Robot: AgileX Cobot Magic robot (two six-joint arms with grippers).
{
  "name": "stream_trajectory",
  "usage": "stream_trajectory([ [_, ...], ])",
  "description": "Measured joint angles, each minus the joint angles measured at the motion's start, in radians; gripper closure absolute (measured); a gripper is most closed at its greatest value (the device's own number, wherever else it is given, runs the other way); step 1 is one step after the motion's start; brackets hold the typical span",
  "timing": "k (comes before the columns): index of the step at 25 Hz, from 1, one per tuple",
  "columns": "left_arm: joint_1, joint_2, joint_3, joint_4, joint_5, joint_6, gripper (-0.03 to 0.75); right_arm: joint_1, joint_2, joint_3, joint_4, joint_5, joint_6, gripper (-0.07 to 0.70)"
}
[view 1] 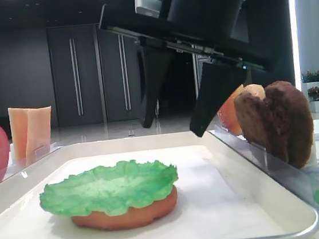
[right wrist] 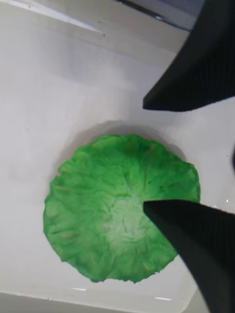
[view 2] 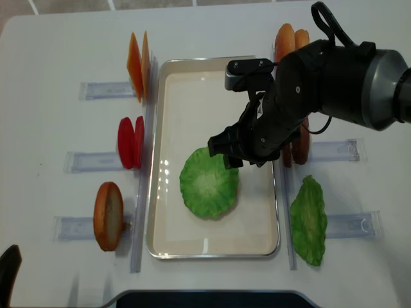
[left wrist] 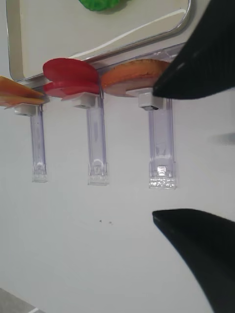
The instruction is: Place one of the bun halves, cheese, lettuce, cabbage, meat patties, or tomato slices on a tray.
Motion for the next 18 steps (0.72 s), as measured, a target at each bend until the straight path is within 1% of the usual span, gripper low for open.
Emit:
stream_trajectory([
  [3, 0.0, 0.0, 0.0, 0.0, 0.0, 0.0, 0.181, 0.0, -0.018, -0.032, -0.029, 0.035, 0.025, 0.208],
  [7, 0.0, 0.0, 0.0, 0.0, 0.0, 0.0, 0.181, 0.0, -0.04, -0.096, -0.097, 0.108, 0.083, 0.203],
  [9, 0.0, 0.0, 0.0, 0.0, 0.0, 0.0, 0.181, 0.0, -0.045, -0.128, -0.157, 0.166, 0.122, 0.202],
  [12, 0.0, 0.0, 0.0, 0.0, 0.0, 0.0, 0.181, -0.002, -0.049, -0.163, -0.208, 0.249, 0.151, 0.202],
  [15, 0.0, 0.0, 0.0, 0.0, 0.0, 0.0, 0.181, -0.021, -0.052, -0.196, -0.212, 0.315, 0.155, 0.202],
  [18, 0.0, 0.0, 0.0, 0.0, 0.0, 0.0, 0.181, -0.06, -0.056, -0.231, -0.218, 0.375, 0.155, 0.202],
])
